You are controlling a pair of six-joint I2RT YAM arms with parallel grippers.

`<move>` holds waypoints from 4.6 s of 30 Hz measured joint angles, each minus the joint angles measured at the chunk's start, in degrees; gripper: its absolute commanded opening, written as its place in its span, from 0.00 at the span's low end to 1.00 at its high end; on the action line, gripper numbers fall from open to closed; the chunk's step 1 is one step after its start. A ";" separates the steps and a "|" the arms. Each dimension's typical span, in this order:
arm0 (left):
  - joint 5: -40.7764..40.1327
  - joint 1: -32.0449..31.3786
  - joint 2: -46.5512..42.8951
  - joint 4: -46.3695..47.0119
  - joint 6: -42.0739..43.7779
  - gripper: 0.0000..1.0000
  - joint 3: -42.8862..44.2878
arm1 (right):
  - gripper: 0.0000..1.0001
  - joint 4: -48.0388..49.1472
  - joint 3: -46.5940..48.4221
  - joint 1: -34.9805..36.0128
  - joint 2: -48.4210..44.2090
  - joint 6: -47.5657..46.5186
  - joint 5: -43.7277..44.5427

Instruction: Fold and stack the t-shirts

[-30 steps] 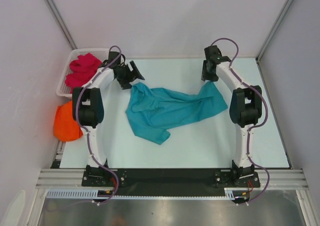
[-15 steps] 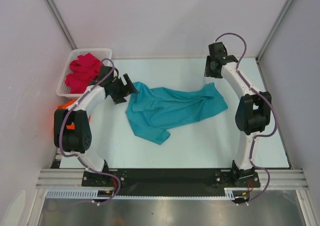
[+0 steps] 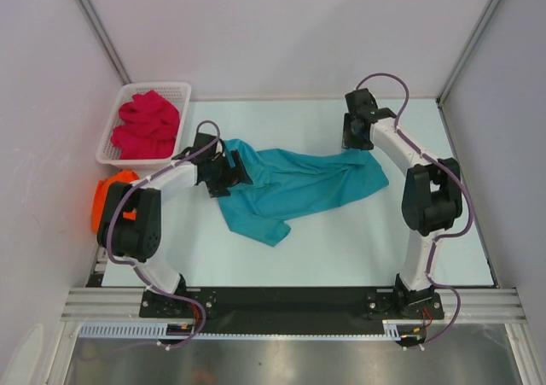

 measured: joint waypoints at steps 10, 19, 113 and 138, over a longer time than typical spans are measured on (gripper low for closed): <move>-2.40 -0.28 4.44 1.40 -0.31 0.90 3.56 | 0.47 -0.02 0.00 -0.24 -1.46 -0.15 0.48; -2.16 -0.28 8.13 3.65 -0.81 0.44 4.24 | 0.47 -0.48 -0.02 -0.28 -1.46 -0.42 0.83; -8.26 7.15 9.77 -0.24 -2.78 1.00 16.70 | 0.00 -4.57 22.93 -1.14 21.77 -7.13 9.11; -11.61 6.25 2.89 -4.79 0.83 1.00 13.57 | 0.66 3.98 37.24 -7.72 36.09 -11.96 16.87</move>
